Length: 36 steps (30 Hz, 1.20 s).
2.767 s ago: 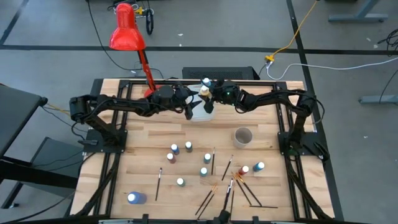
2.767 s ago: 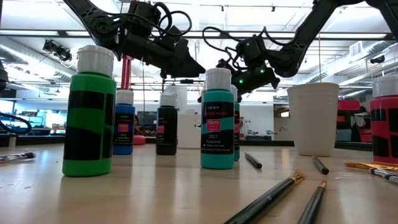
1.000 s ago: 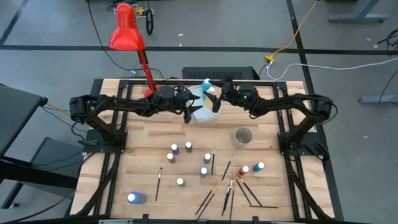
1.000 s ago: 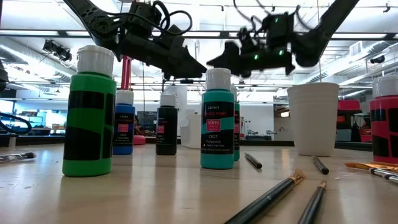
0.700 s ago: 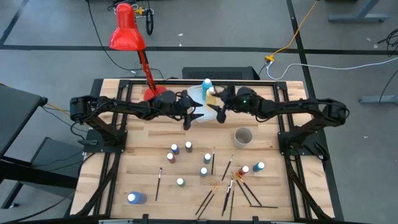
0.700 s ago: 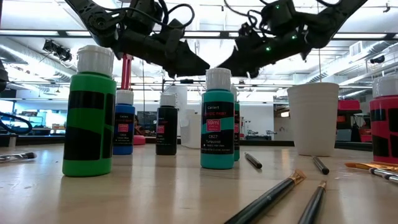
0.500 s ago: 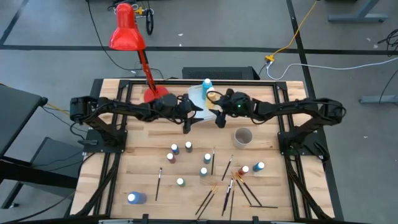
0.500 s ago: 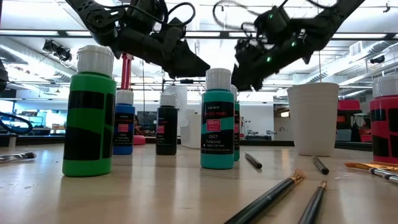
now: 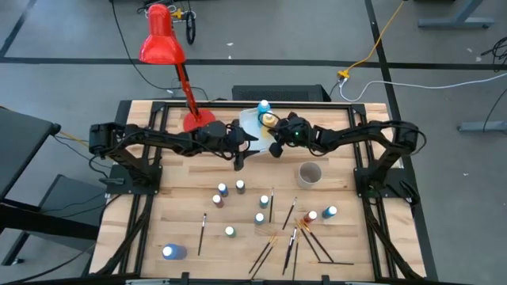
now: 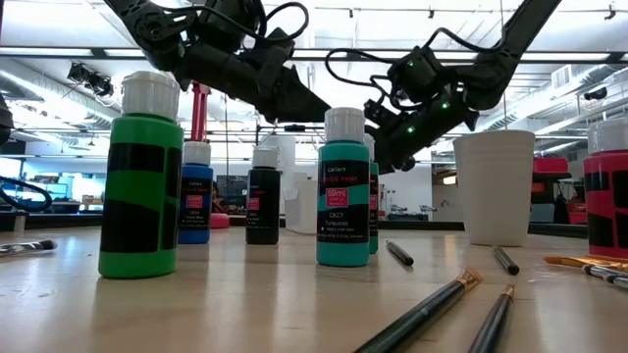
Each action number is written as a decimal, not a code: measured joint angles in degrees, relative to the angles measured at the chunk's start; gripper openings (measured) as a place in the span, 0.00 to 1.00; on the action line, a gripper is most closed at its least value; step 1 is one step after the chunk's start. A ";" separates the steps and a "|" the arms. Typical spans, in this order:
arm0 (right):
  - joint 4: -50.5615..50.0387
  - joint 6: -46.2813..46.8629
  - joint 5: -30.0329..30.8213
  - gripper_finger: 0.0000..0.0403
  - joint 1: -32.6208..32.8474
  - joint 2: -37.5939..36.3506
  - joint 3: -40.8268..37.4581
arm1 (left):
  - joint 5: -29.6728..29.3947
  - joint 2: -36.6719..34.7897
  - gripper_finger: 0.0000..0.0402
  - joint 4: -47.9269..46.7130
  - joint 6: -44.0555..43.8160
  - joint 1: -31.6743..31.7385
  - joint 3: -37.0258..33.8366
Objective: Pick & Place Paint Supplies
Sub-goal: Put the large yellow paint bottle into the white bin, then put the large blue paint bottle into the white bin
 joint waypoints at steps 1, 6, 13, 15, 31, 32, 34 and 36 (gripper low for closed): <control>1.20 0.01 0.01 0.03 -0.33 0.22 0.01 | -0.46 0.00 0.57 0.01 0.00 0.00 0.00; 1.61 -0.22 -0.24 0.01 -1.75 0.30 0.02 | -0.47 0.00 0.57 0.01 0.00 0.00 0.00; 2.19 -0.59 -2.07 0.01 -2.38 0.31 0.02 | -0.48 0.00 0.57 0.03 0.00 0.00 0.00; 2.19 -0.86 -4.59 0.01 -2.35 0.32 0.02 | -0.47 0.00 0.57 0.03 0.01 0.00 0.00; 4.94 -1.72 -16.77 0.01 4.82 -4.50 0.02 | 3.86 -5.06 0.57 -8.81 2.18 -2.30 -0.04; 4.89 -1.72 -18.57 0.02 5.67 -5.01 0.02 | 4.53 -6.37 0.57 -10.29 1.81 -2.79 -0.04; 4.98 -1.73 -21.12 0.06 7.66 -5.59 0.02 | 6.57 -9.13 0.57 -13.69 1.55 -3.85 -0.04; 5.99 -1.72 -22.69 0.11 9.91 -5.65 0.02 | 8.73 -11.84 0.57 -15.84 1.60 -4.93 -0.04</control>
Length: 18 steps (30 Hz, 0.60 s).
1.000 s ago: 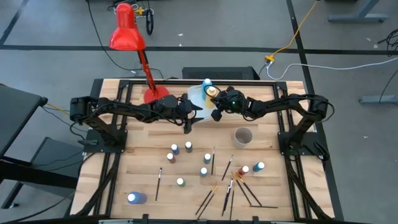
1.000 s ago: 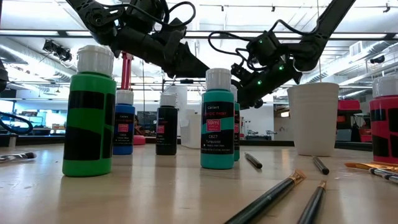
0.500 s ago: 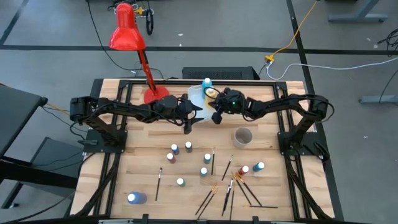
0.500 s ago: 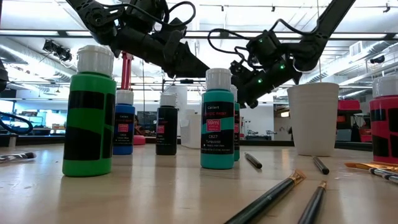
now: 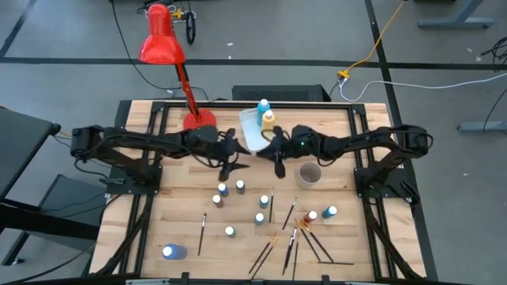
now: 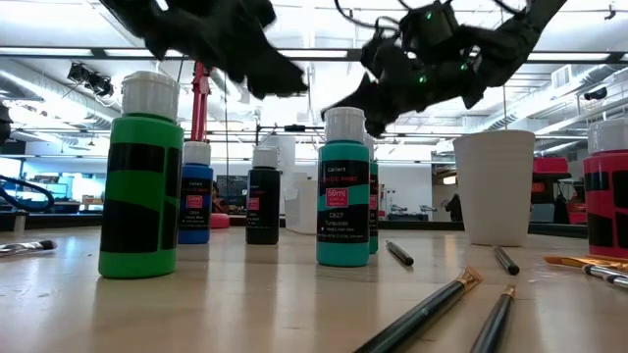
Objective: Pick & Place Paint Supplies
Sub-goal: Put the large blue paint bottle into the white bin
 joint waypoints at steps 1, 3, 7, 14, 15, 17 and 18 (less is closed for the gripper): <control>0.54 0.04 -0.28 0.13 1.20 0.00 0.00 | 0.44 -1.44 0.57 -1.09 0.17 -0.65 0.00; 1.45 -0.01 -0.44 0.19 3.60 0.00 0.00 | 0.58 -4.09 0.57 -2.14 0.26 -1.50 0.01; 3.91 -0.48 -0.77 0.30 8.36 -0.10 0.00 | -0.13 -11.05 0.57 -7.51 0.14 -1.89 0.02; 8.75 -2.23 -1.54 0.42 13.30 -0.28 0.02 | 2.73 -24.27 0.57 -19.69 -1.10 -2.80 0.04; 8.57 -3.03 -1.52 0.43 13.50 -0.28 0.02 | 4.10 -25.38 0.57 -20.82 -1.88 -3.38 0.02; 8.45 -3.67 -1.52 0.45 13.74 -0.26 0.00 | 8.57 -27.31 0.57 -20.95 -3.66 -4.97 -1.47; 8.72 -3.68 -1.52 0.45 13.74 -0.26 0.00 | 12.35 -27.88 0.57 -20.61 -4.20 -5.99 -2.35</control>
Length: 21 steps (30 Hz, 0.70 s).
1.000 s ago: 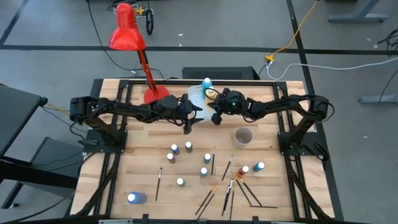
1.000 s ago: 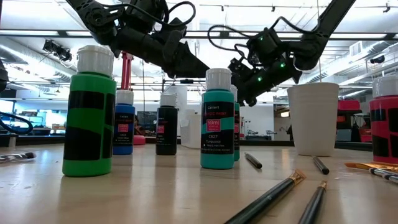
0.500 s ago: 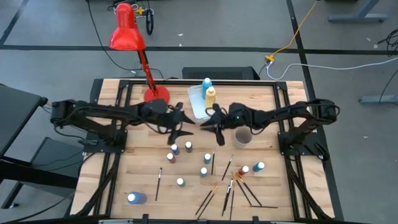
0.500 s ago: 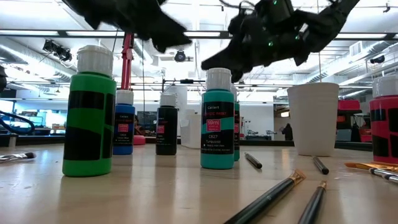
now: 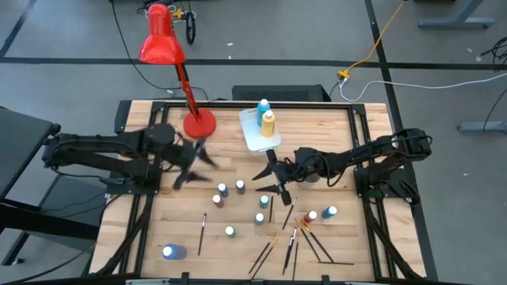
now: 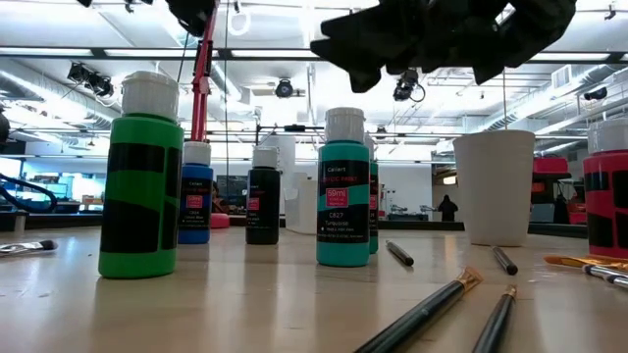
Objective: Pick & Place Paint Supplies
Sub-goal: Put the large blue paint bottle into the white bin
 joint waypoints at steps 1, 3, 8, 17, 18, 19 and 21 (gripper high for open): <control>0.13 0.03 0.14 0.45 -0.01 0.00 0.00 | 4.32 -0.19 0.57 0.52 0.60 -1.11 -0.72; -0.02 0.24 0.83 0.45 -0.02 0.00 0.00 | 14.00 -0.24 0.57 0.63 3.45 -3.63 -2.35; 0.09 0.26 2.11 0.44 -0.02 0.00 0.00 | 23.68 -0.23 0.57 0.66 10.96 -9.63 -6.46; 0.75 0.33 2.10 0.44 -0.02 0.00 0.00 | 22.16 1.51 0.57 7.58 8.26 -17.42 -10.96; 1.03 0.34 2.10 0.44 -0.02 0.00 0.00 | 23.57 1.78 0.57 9.42 7.89 -18.65 -11.59; 1.52 0.35 2.10 0.44 -0.02 0.00 0.00 | 24.70 2.23 0.57 11.35 7.90 -19.86 -12.13; 2.95 0.39 2.10 0.44 -0.02 0.00 0.00 | 25.18 3.29 0.57 14.20 7.82 -22.45 -13.32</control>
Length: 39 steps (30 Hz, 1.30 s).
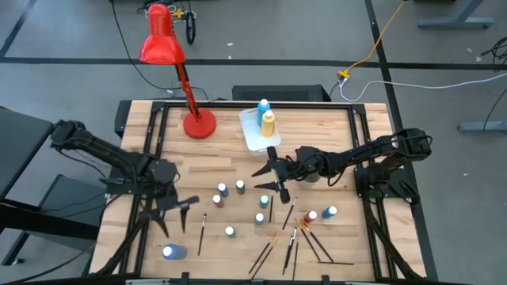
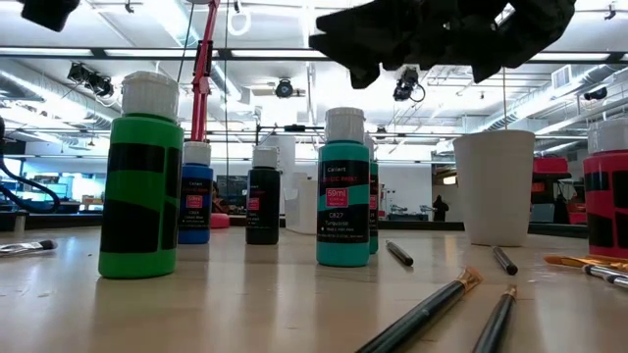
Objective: Pick & Place Paint Supplies
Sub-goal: Put the large blue paint bottle into the white bin
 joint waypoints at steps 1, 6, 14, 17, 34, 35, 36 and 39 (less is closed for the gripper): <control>0.69 0.01 0.00 0.44 0.00 0.00 0.00 | -0.24 0.70 0.57 1.02 -0.06 -1.28 -0.36; 3.98 0.02 -0.07 0.44 0.00 0.00 0.00 | -3.12 5.07 0.57 7.89 1.78 -7.54 -1.72; 3.59 0.22 -0.11 0.44 0.00 0.00 0.00 | -9.92 14.34 0.57 16.79 -4.59 -14.34 -2.76; 3.63 0.20 -0.11 0.44 0.00 0.00 0.00 | -10.75 15.40 0.57 19.71 -5.33 -15.90 -2.78; 3.59 6.29 -0.12 0.44 0.09 0.00 0.00 | -14.54 14.60 0.57 16.22 -1.49 -19.83 -4.36; 3.59 6.27 -0.11 0.44 0.09 0.00 0.00 | -14.94 14.60 0.57 16.26 -1.13 -19.83 -4.53; 3.59 6.27 -0.11 0.44 0.09 0.00 0.00 | -15.27 14.60 0.57 16.26 -0.94 -19.83 -4.63; 3.59 6.27 -0.11 0.44 0.09 0.00 0.00 | -16.27 14.60 0.57 16.65 -0.45 -19.80 -4.71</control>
